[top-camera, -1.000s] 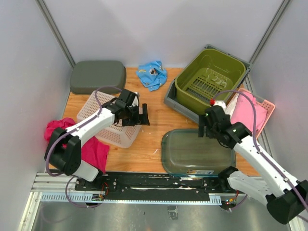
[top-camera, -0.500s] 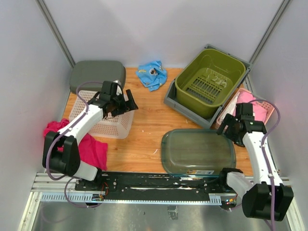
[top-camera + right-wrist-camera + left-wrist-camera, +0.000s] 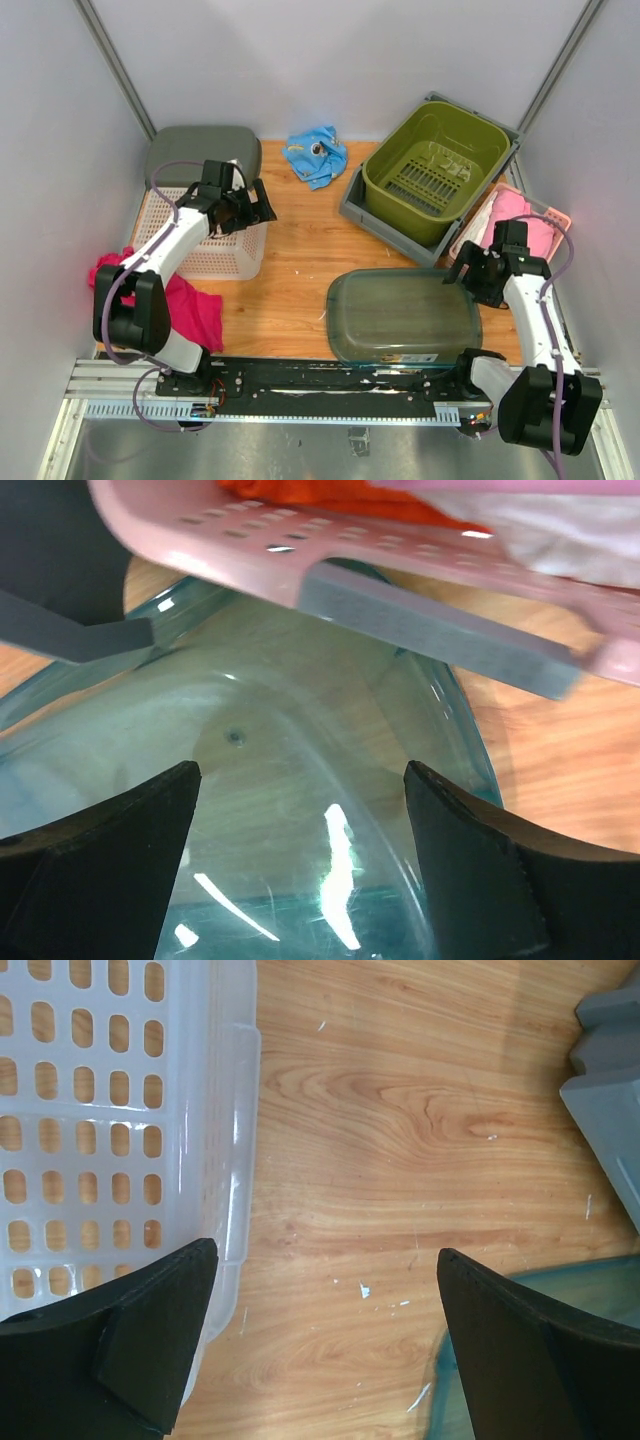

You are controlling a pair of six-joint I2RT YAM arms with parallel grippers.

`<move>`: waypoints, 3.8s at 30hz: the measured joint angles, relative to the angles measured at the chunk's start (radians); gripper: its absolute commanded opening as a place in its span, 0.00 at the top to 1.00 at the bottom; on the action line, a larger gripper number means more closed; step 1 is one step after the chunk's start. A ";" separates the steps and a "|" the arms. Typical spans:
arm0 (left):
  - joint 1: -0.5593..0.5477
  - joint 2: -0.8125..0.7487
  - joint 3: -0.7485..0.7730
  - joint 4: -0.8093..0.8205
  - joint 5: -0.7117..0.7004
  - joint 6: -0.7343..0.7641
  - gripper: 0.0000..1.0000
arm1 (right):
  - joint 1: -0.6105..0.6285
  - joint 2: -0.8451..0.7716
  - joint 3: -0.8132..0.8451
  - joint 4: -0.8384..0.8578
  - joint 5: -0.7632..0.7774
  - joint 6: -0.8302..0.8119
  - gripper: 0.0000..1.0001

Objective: Turn the large container upside down

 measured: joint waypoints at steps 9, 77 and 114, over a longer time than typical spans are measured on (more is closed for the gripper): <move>0.005 -0.074 0.089 -0.143 0.031 0.035 0.01 | 0.053 -0.064 -0.186 0.199 -0.362 0.121 0.20; 0.042 -0.310 0.099 -0.337 -0.033 0.108 0.01 | 0.790 -0.066 -0.261 0.491 -0.305 0.523 0.17; -0.033 -0.319 0.135 -0.366 0.047 0.081 0.01 | 1.143 0.598 0.246 0.766 -0.320 0.468 0.15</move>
